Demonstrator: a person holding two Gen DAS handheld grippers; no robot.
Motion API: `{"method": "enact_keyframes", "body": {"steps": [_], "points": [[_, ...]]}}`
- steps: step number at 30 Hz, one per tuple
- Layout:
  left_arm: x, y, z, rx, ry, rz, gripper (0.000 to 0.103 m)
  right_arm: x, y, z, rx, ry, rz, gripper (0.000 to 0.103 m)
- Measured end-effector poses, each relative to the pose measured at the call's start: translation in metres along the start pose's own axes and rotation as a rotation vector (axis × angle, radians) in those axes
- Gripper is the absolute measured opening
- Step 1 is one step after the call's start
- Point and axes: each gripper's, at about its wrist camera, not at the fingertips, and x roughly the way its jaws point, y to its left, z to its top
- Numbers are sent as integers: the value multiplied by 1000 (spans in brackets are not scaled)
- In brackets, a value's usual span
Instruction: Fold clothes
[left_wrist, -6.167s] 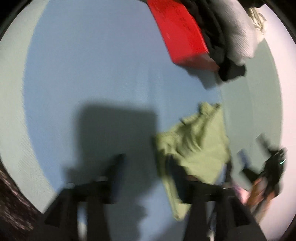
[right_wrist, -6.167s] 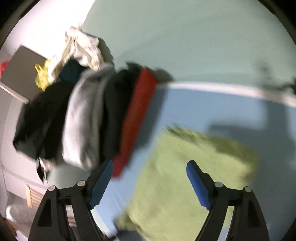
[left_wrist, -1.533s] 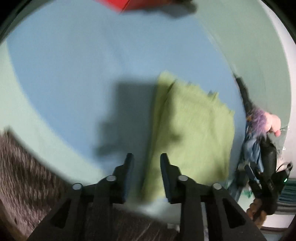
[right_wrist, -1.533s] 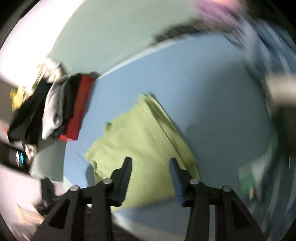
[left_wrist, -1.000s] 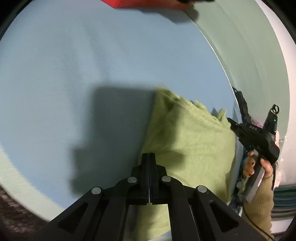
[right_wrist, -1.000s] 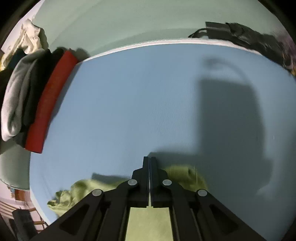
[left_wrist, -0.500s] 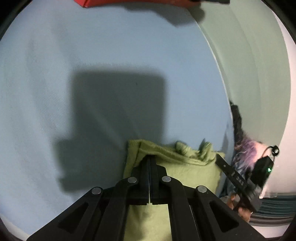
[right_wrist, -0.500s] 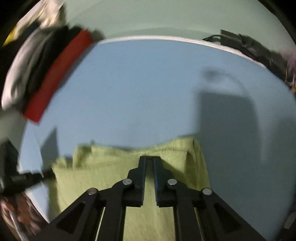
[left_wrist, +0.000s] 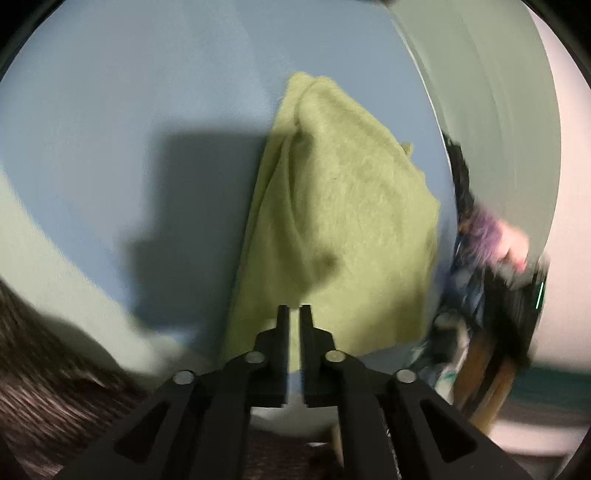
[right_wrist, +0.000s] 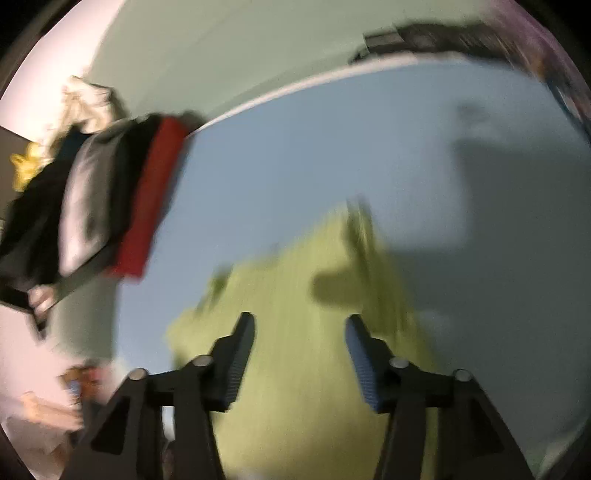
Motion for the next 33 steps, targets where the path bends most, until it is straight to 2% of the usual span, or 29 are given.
{"method": "enact_keyframes", "body": {"steps": [1, 3, 5, 6, 8, 10, 11, 13, 14, 15, 17, 19, 22, 25, 28, 29, 30, 31, 32, 33], "points": [[0, -1, -3, -7, -17, -8, 28, -10, -8, -27, 26, 30, 29, 57], [-1, -9, -7, 10, -43, -23, 55, -25, -24, -70, 95, 48, 56, 59], [1, -27, -9, 69, -51, -32, 62, -17, -37, -109, 185, 97, 78, 59], [-8, -30, -13, 111, -53, -33, 63, -3, -41, -117, 228, 124, 102, 58], [-5, -49, -17, 163, -57, -53, 64, 37, -35, -126, 319, 195, 160, 54], [-18, -43, -34, 142, -72, -115, 64, 58, -28, -125, 363, 177, 225, 52], [-21, -32, -41, 87, -89, -161, 65, 63, -28, -125, 399, 150, 249, 50], [-23, -6, -53, -122, -143, -273, 67, 68, -31, -126, 473, 109, 319, 38], [-18, 8, -60, -247, -162, -326, 70, 71, -33, -124, 498, 97, 339, 24], [-12, 23, -67, -361, -163, -372, 70, 75, -28, -119, 491, 95, 323, 17], [4, 35, -75, -503, -147, -412, 70, 70, -11, -111, 431, 52, 353, 15], [14, 43, -80, -597, -144, -432, 71, 59, 3, -104, 371, 15, 366, 14], [24, 44, -81, -655, -150, -431, 72, 49, 13, -89, 368, -4, 393, 15], [33, 40, -80, -693, -158, -423, 72, 38, -1, -88, 437, 15, 433, 14], [35, 41, -73, -697, -215, -400, 71, 29, -15, -86, 472, 22, 455, 13], [34, 40, -68, -669, -222, -403, 63, 33, -15, -85, 476, 21, 459, 13], [33, 36, -62, -629, -223, -406, 28, 35, -14, -86, 477, 19, 460, 13], [29, 31, -56, -577, -228, -406, 13, 37, -14, -87, 476, 18, 460, 13], [24, 25, -51, -536, -234, -421, 11, 36, -17, -89, 471, 18, 454, 13], [18, 20, -48, -523, -236, -468, 11, 35, -20, -91, 464, 19, 444, 20]]}}
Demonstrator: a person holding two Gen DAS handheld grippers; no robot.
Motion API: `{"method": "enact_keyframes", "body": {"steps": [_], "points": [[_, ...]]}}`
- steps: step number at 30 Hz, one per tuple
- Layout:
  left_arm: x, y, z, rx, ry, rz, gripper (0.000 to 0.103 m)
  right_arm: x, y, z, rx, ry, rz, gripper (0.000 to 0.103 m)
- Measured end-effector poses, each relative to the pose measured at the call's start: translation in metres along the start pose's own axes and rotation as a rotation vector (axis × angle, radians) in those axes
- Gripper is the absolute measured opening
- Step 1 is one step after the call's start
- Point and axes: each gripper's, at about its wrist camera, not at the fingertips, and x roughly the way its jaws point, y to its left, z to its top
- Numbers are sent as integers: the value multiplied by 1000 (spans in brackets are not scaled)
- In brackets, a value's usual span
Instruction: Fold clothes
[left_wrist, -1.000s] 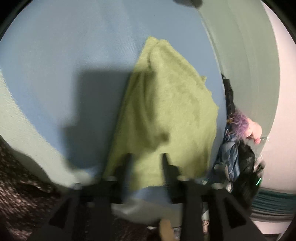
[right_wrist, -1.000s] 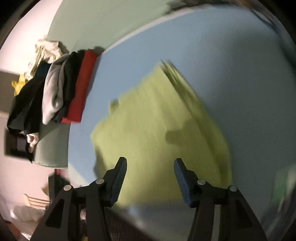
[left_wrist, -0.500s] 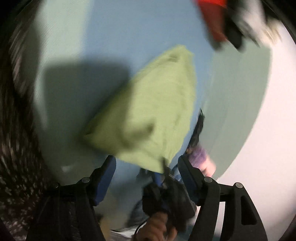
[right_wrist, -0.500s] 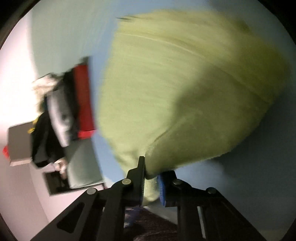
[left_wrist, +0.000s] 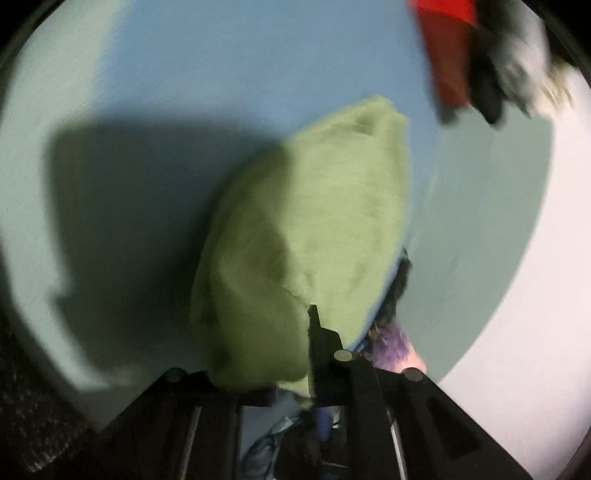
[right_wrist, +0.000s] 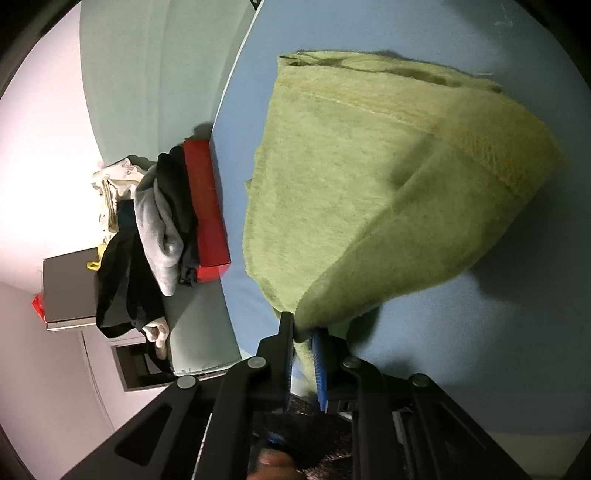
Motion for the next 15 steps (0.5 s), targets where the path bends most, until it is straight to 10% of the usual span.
{"method": "enact_keyframes", "body": {"steps": [3, 6, 14, 15], "points": [[-6, -23, -2, 17, 43, -102, 11, -7, -12, -9, -8, -3, -73, 73], [-13, -40, -4, 59, 59, -129, 11, -9, -39, -12, 96, -20, -8, 83], [-31, -43, 5, 90, 43, -122, 11, -5, -47, 32, 189, -119, 112, 79], [-35, -45, 6, 96, 37, -131, 11, -4, -38, 39, 147, -119, 55, 56]]}}
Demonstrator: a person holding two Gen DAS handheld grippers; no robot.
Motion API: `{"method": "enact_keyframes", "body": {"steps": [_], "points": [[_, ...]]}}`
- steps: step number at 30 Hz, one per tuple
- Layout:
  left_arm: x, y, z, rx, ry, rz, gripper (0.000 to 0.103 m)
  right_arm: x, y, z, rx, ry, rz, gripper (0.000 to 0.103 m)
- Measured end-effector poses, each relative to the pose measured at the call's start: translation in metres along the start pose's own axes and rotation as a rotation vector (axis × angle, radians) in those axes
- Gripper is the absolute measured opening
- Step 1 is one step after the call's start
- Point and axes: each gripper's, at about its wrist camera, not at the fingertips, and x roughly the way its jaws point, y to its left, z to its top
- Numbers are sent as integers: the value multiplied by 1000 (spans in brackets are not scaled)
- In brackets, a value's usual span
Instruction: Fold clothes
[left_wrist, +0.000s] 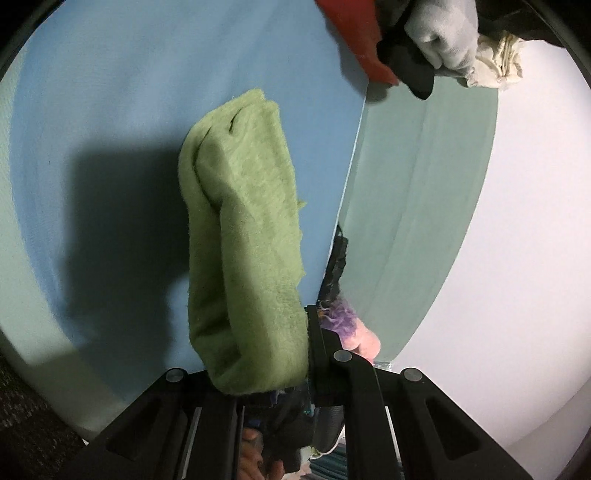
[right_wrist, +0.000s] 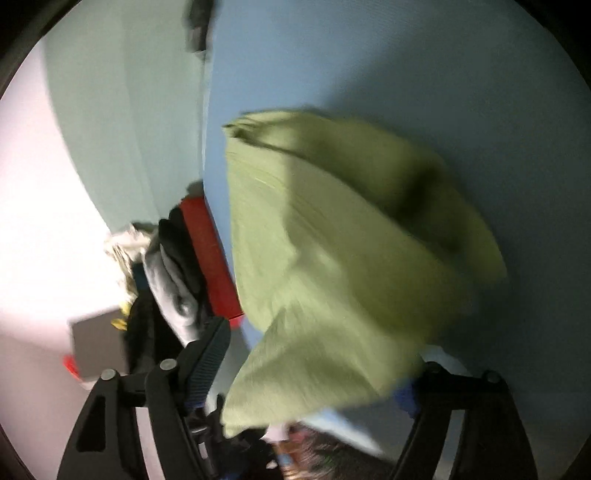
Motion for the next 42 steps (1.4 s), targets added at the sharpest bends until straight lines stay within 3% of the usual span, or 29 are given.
{"method": "enact_keyframes", "body": {"steps": [2, 3, 6, 11, 15, 18, 23, 26, 32, 34, 36, 38, 40, 41, 42], "points": [[-9, -9, 3, 38, -16, -19, 10, 6, 18, 10, -86, -3, -102, 18], [-14, -17, 4, 64, -26, -26, 9, 9, 27, 14, -108, 6, -102, 15], [-30, -43, 8, 140, -50, -57, 9, 10, 76, 26, -197, -2, -8, 14], [-54, -103, 26, 214, -32, -193, 9, 25, 220, 37, -493, -23, 103, 12], [-77, -153, 46, 308, -87, -254, 9, 58, 318, 28, -673, -4, 178, 11], [-97, -180, 67, 356, -189, -246, 9, 90, 378, 17, -782, 9, 218, 11], [-90, -200, 99, 356, -341, -195, 9, 171, 448, 1, -915, 19, 128, 11], [-69, -210, 134, 350, -404, -164, 9, 206, 462, 6, -929, 34, 87, 11], [-85, -248, 195, 404, -555, -171, 9, 289, 524, -10, -1047, 43, 37, 11], [-88, -255, 216, 427, -621, -110, 9, 327, 549, -15, -1058, 81, 35, 11], [-90, -261, 239, 442, -688, -34, 9, 363, 563, -20, -1067, 94, -10, 11], [-88, -259, 263, 424, -735, 48, 9, 407, 569, -26, -1108, 106, -110, 15], [-84, -249, 283, 380, -755, 134, 9, 453, 564, -26, -1118, 166, -210, 29], [-83, -245, 289, 373, -763, 161, 9, 467, 558, -23, -1091, 198, -232, 50], [-83, -242, 292, 382, -776, 173, 10, 480, 554, -20, -1064, 225, -249, 57]]}}
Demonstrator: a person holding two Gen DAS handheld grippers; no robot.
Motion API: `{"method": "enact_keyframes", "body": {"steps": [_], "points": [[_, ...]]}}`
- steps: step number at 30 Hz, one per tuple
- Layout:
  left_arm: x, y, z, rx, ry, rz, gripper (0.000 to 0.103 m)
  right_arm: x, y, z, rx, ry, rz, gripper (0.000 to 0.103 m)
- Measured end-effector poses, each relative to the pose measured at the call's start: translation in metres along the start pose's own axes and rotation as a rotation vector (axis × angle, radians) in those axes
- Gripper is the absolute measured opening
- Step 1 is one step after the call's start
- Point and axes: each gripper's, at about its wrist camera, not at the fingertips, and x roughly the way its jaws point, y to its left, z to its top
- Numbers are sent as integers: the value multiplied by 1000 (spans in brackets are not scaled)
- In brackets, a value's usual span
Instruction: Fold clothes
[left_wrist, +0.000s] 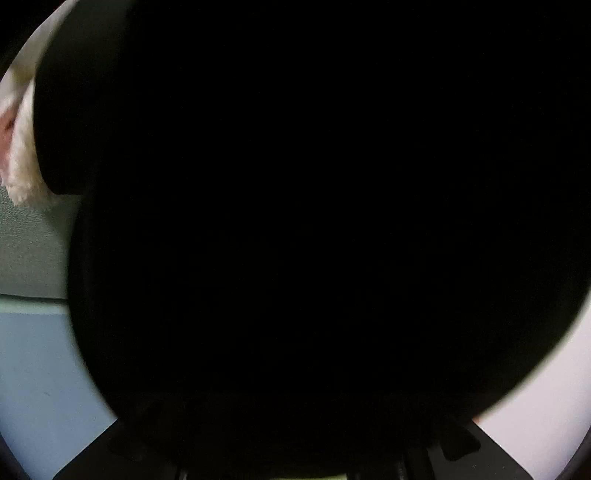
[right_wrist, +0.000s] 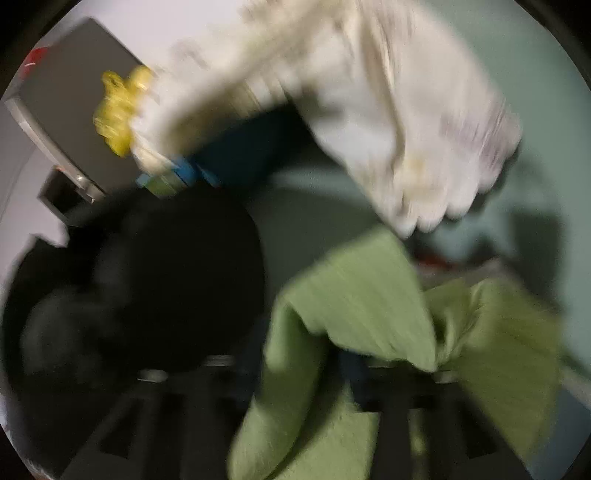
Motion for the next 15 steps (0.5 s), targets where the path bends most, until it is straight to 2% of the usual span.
{"method": "enact_keyframes", "body": {"steps": [3, 4, 5, 7, 8, 9, 10, 11, 12, 14, 15], "points": [[2, 2, 4, 52, -19, 1, 12, 10, -5, 1, 43, -9, 35, 61], [1, 2, 6, 48, -5, -10, 12, 3, -5, 4, 40, -17, 74, 63], [0, 1, 8, 44, 9, -20, 13, -4, -6, 7, 38, -27, 116, 68], [-7, 2, 9, 32, 32, -78, 23, -35, -11, 13, 58, -100, 207, 77], [-12, 3, 9, 25, 43, -115, 37, -52, -15, 15, 71, -148, 244, 83], [-18, 3, 8, 30, 40, -134, 55, -69, -18, 16, 76, -194, 270, 87], [-26, 3, 5, 53, 16, -125, 65, -83, -18, 14, 46, -229, 229, 88], [-34, 3, 2, 85, -8, -115, 75, -97, -17, 12, 16, -264, 189, 85], [-41, 2, -3, 130, -32, -104, 76, -110, -16, 9, -22, -293, 139, 62], [-56, 0, -13, 220, -82, -83, 76, -114, -5, -5, -177, -275, -66, 18], [-63, -1, -18, 264, -107, -72, 76, -107, 2, -15, -271, -237, -161, 15]]}}
